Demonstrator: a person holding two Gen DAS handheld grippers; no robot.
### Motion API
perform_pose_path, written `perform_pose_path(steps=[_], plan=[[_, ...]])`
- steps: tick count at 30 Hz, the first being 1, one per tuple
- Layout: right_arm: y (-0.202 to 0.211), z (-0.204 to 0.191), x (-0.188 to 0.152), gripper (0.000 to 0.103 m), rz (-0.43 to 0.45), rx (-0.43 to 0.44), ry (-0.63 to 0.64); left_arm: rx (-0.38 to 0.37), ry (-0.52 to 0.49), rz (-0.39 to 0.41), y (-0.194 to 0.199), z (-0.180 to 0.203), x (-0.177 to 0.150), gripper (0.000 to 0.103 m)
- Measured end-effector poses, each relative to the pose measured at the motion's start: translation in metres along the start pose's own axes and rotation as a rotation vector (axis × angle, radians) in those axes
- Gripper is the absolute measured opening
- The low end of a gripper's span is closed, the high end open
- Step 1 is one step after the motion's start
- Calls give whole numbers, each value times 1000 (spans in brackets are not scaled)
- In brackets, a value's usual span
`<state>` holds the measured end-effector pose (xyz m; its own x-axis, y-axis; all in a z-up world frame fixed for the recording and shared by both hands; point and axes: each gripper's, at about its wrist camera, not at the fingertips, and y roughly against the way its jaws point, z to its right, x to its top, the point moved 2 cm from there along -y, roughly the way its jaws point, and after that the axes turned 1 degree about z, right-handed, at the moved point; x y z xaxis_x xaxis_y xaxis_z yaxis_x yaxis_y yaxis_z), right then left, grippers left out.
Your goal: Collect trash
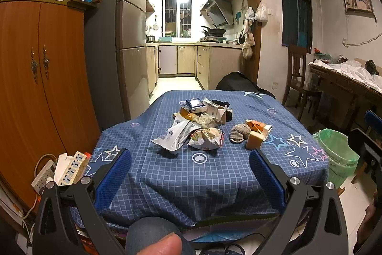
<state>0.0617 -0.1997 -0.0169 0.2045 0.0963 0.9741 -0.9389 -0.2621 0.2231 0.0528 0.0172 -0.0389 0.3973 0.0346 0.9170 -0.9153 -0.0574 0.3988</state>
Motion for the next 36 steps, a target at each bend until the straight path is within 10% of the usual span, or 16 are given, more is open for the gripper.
perform_pose_path(steps=[7,14,30,36], plan=[[-7,0,-3,98,-17,8,4,-9,-12,-22,-17,-7,0,98],[-31,1,-23,98,-78,76,19,-40,-27,-172,-115,-66,-15,98],[-119,13,-69,92,-305,146,-52,-306,42,-436,-306,-75,8,56],[-168,26,-71,72,-377,195,-100,-322,28,-461,-324,-69,3,46]])
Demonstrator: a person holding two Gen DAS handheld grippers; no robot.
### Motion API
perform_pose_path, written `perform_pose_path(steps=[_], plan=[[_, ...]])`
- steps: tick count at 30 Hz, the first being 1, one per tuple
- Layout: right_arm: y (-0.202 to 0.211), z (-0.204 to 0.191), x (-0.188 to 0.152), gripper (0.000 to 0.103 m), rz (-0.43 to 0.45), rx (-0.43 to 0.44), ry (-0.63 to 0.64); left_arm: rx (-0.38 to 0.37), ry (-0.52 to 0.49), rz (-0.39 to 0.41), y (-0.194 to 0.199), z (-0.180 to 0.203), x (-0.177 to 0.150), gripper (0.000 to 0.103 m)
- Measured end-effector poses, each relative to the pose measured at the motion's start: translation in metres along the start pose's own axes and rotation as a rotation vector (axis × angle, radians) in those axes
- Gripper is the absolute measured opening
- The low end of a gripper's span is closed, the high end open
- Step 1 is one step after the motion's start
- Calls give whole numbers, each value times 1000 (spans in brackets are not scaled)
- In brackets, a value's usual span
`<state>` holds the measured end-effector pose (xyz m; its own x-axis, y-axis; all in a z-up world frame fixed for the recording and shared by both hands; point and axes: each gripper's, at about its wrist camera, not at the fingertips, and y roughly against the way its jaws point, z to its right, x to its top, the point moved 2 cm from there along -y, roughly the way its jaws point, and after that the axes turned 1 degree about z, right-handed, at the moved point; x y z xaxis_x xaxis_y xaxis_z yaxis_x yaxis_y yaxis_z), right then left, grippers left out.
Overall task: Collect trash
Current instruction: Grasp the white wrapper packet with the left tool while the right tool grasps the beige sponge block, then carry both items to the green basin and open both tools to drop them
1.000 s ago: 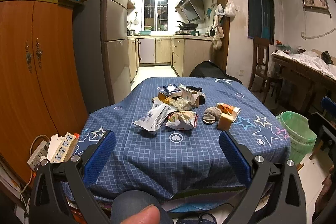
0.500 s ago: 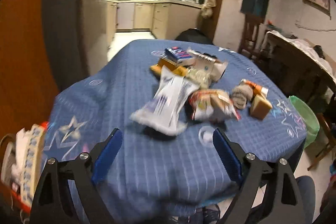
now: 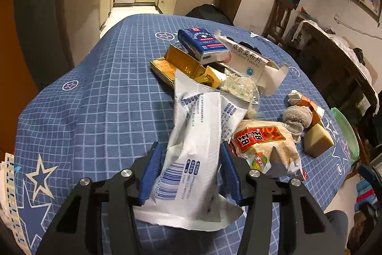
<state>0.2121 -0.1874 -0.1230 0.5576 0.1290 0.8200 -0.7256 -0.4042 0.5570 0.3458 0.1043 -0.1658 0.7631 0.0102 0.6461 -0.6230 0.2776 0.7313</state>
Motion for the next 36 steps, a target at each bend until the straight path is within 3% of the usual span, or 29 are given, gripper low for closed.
perform_pose_path(steps=[5,15,18,30,36], plan=[[-44,20,21,53,-54,2,6,29,-9,6,-1,5,-5,35],[-102,31,38,51,-151,-47,69,16,11,31,13,5,-18,34],[-108,31,38,42,-153,-59,73,24,5,36,14,7,-21,34],[-31,1,45,39,31,-52,56,121,36,205,81,23,-23,34],[23,20,65,39,123,-141,32,51,-24,294,122,90,-8,34]])
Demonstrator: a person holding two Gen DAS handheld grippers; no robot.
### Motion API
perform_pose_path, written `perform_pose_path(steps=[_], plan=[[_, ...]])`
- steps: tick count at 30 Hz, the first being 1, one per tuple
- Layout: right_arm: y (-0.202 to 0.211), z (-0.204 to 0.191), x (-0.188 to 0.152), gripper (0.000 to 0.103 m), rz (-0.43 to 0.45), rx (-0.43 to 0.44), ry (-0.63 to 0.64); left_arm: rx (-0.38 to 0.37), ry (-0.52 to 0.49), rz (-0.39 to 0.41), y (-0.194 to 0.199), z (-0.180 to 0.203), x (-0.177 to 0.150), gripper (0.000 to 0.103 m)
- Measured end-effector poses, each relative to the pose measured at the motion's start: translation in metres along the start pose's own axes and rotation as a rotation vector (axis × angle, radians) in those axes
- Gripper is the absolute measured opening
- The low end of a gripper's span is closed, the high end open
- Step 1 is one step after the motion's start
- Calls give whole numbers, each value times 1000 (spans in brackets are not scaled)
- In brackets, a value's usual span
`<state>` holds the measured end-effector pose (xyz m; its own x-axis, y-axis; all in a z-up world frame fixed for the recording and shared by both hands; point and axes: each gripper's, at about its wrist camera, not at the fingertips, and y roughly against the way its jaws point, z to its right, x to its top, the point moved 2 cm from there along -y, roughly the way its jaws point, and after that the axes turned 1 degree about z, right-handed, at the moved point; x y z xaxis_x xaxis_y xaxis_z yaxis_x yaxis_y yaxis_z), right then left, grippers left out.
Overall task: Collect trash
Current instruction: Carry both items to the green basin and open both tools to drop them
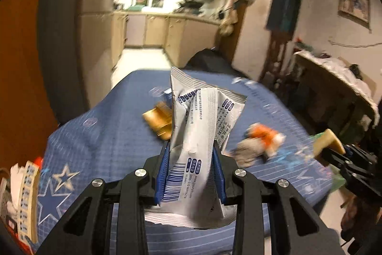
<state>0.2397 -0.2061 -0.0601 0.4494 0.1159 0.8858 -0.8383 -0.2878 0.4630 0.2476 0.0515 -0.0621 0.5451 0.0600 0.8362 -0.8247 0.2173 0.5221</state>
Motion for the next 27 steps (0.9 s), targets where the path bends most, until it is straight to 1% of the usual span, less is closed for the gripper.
perform_pose_path(steps=[3,8,13,17,18,20,24,27], plan=[[25,27,12,39,39,-82,-19,-67,-37,28,7,48,15,34],[63,84,26,39,75,-225,-70,-170,-110,41,0,137,34,34],[95,152,30,39,67,-363,-127,-267,-160,-1,-25,228,39,34],[107,212,24,39,15,-434,-194,-335,-196,-58,-54,304,39,34],[106,222,21,39,-1,-441,-207,-345,-202,-68,-61,314,39,34],[107,244,15,39,-37,-455,-233,-380,-225,-107,-78,348,38,34],[101,293,1,39,-123,-464,-315,-423,-270,-167,-114,413,33,35],[93,324,-12,39,-194,-461,-364,-454,-290,-237,-145,454,23,35]])
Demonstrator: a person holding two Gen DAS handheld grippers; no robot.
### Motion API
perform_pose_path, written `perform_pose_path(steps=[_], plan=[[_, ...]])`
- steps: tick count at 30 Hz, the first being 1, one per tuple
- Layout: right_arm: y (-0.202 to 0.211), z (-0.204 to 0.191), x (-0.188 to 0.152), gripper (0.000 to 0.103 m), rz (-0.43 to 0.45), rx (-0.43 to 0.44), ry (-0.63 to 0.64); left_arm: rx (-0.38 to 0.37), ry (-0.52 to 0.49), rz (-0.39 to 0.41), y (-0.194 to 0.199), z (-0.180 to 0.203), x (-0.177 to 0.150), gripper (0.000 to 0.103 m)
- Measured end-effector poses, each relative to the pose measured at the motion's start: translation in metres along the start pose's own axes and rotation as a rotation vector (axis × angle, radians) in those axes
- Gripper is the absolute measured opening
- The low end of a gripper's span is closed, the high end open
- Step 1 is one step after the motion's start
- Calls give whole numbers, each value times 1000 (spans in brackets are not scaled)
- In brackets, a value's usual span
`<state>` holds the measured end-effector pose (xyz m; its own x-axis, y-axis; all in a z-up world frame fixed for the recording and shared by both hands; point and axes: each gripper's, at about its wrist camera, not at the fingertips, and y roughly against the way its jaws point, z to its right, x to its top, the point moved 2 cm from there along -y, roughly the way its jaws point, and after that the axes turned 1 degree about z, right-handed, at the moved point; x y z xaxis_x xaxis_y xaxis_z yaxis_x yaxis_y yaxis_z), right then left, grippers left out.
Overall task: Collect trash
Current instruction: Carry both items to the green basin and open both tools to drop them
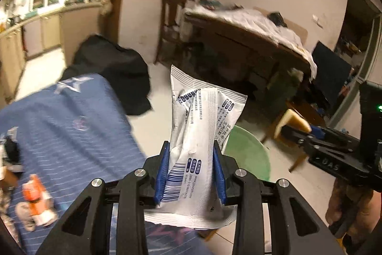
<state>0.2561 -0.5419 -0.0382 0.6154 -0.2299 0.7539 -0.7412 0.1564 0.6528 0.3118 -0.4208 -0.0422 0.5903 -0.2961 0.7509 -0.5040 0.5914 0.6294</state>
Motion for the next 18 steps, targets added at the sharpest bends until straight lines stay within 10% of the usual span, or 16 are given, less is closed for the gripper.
perform_pose_path(steps=[18], plan=[[-80,48,-26,39,-227,16,-70,-57,64,-236,-192,23,4,35]])
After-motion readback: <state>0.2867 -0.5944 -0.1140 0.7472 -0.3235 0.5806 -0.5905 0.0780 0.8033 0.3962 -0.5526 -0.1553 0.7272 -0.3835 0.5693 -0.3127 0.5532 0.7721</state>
